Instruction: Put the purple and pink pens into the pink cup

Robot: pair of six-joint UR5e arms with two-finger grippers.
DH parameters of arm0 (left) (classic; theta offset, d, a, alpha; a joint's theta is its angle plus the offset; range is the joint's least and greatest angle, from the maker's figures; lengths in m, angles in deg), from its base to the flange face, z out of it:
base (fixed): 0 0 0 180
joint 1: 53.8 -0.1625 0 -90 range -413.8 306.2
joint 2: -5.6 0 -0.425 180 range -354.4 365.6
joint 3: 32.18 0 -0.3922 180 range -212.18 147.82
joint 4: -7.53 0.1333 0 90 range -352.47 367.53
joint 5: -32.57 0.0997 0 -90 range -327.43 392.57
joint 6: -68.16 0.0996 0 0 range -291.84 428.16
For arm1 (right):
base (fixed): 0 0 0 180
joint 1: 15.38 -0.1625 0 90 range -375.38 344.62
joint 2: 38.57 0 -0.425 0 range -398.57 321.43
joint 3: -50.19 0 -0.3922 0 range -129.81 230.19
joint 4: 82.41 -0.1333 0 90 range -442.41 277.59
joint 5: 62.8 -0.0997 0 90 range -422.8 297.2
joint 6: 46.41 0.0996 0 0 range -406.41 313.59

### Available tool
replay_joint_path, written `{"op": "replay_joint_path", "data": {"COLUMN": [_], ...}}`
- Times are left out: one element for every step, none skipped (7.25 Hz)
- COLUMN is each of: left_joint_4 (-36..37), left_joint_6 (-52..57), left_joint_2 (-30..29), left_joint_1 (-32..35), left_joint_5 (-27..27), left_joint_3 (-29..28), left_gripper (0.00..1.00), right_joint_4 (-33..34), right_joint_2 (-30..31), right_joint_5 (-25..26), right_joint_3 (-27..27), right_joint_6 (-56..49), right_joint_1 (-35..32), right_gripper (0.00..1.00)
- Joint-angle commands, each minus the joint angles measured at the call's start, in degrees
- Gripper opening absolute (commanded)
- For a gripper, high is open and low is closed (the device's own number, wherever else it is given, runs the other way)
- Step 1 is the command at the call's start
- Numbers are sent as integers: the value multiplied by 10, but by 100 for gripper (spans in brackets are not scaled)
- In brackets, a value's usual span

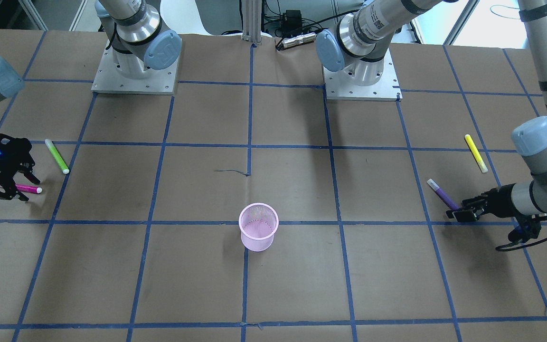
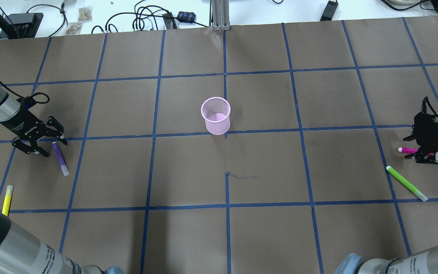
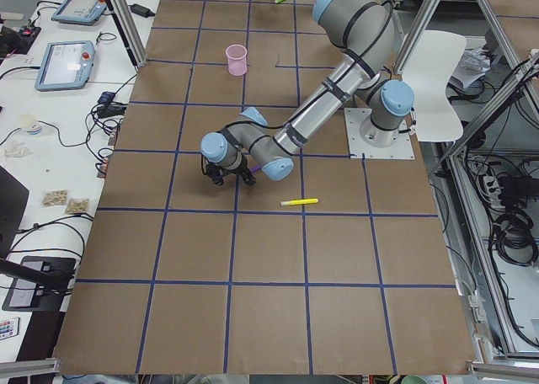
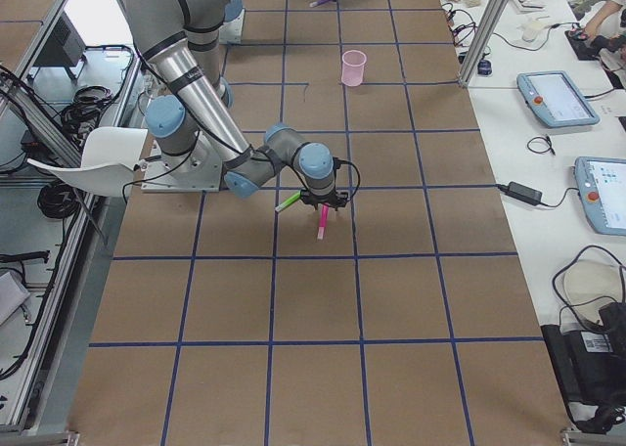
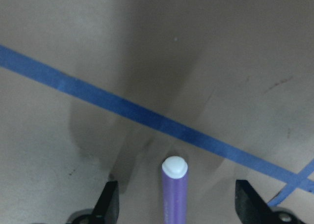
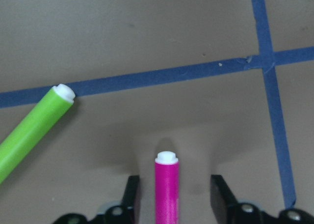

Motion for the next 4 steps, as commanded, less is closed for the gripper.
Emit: {"op": "replay_joint_path", "data": {"left_joint_4": [0,0,-1,-7], "left_joint_6": [-9,-6,-7,-18], "left_joint_2": [2,1,0,1], "left_joint_1": [0,0,0,0], "left_joint_5": [-1,1,0,2], "left_joint_3": [-1,-1,-1,-1], "left_gripper": [21,1,0,0], "right_joint_4": [0,0,5,6], "right_joint_2": [0,1,7,9], "right_joint_5": [2,2,2,2], "right_joint_3": [0,0,1,8], "right_joint_6": [0,3,8,8], "right_joint_1": [0,0,-1,-4], "right_gripper": [6,0,0,0]}}
